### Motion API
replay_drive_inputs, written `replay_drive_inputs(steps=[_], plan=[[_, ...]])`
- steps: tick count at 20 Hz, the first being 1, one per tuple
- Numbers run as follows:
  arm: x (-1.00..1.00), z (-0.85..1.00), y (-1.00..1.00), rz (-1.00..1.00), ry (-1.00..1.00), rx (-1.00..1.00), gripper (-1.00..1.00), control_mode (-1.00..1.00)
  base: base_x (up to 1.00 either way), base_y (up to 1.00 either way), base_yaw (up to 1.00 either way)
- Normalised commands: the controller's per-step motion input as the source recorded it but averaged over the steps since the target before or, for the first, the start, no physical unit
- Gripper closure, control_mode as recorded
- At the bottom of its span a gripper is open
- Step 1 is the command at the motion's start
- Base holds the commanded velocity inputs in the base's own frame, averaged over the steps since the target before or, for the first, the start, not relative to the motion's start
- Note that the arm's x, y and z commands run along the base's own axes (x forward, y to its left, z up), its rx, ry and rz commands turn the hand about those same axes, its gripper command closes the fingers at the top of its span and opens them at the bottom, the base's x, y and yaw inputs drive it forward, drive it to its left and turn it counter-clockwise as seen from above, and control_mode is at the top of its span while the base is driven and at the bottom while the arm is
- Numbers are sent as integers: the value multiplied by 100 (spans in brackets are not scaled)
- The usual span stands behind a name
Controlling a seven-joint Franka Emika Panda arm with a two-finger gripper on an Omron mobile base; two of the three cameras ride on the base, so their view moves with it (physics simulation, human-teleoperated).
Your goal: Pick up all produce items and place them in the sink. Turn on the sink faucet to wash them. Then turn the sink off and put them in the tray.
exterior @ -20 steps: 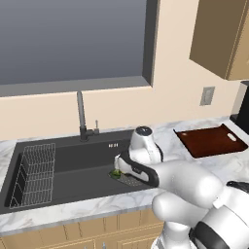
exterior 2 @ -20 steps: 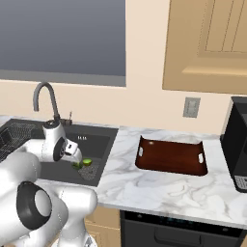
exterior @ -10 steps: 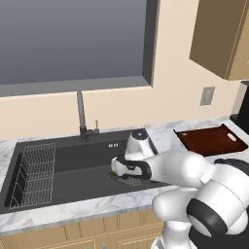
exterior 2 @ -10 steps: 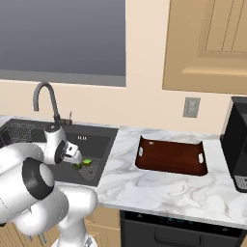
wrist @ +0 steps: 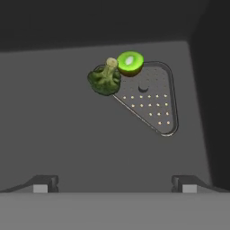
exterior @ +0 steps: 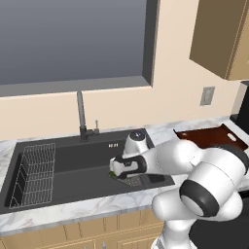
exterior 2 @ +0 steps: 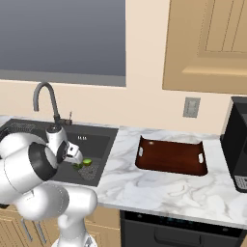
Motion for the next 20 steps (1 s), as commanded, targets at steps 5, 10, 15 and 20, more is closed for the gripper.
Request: replay_drive_inputs(steps=[5,10,15,20], plan=[[14,-15,2,0,0,0,-100,-100,0,0,0],[14,-12,1,0,0,0,-100,-100,0,0,0],[14,-8,0,0,0,0,-100,-100,0,0,0],[16,-9,1,0,0,0,-100,-100,0,0,0]])
